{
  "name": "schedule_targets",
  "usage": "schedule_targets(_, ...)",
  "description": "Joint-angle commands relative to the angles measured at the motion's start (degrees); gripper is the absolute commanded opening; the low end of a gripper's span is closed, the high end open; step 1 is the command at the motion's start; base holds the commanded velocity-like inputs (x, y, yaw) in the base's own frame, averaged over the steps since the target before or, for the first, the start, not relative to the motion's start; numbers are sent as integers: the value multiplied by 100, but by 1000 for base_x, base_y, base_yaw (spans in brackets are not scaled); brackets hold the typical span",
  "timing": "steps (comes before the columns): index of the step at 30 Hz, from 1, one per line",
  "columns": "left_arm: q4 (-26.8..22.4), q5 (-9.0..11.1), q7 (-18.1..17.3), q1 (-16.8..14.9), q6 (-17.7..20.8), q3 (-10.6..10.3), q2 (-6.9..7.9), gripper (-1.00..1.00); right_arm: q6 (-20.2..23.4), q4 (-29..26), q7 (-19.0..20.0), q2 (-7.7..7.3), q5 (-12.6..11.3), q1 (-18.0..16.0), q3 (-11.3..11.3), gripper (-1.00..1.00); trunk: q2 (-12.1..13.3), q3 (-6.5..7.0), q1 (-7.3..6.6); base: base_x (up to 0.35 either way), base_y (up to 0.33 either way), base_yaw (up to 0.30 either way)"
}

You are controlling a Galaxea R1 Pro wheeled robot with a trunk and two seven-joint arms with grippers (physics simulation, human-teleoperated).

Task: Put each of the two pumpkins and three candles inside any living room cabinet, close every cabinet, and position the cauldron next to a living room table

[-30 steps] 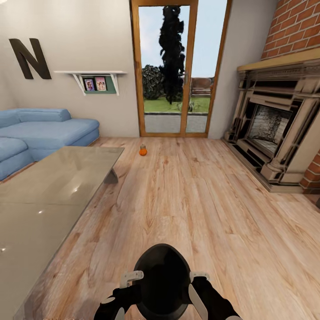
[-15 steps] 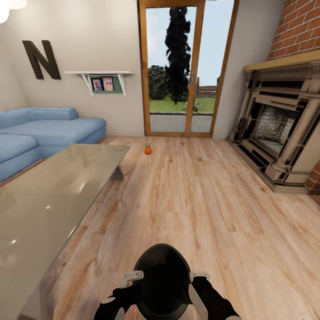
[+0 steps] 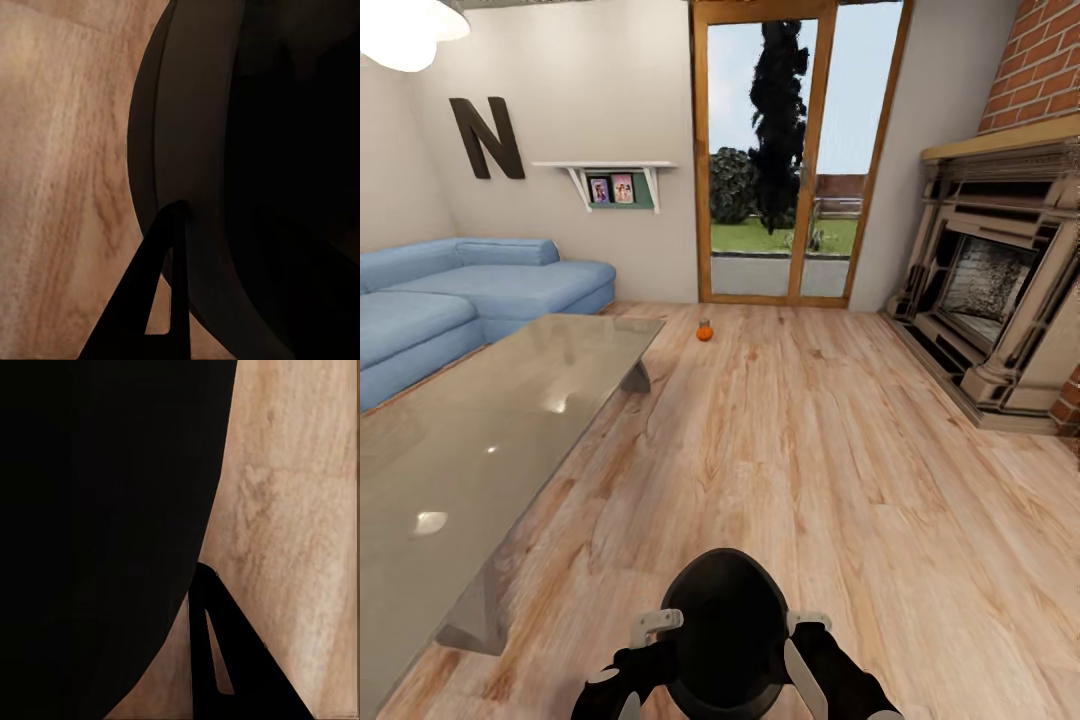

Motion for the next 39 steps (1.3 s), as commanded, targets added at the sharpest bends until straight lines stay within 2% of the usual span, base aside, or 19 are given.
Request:
schedule_targets(1,3,-117,25,1,22,14,3,-100,-5,-445,-2,0,10,-4,-10,-100,-1,0,0,-296,-115,10)
schedule_targets(10,3,-115,23,1,22,14,3,-100,-5,-446,1,0,10,-4,-10,-100,-1,0,0,-306,-81,2)
schedule_targets(21,-1,-115,22,1,22,16,4,-100,-5,-452,-2,0,10,-4,-10,-100,-1,0,0,-317,33,19)
schedule_targets(39,1,-112,21,1,22,14,3,-100,-5,-453,-5,0,10,-4,-10,-100,-1,0,0,-226,47,262)
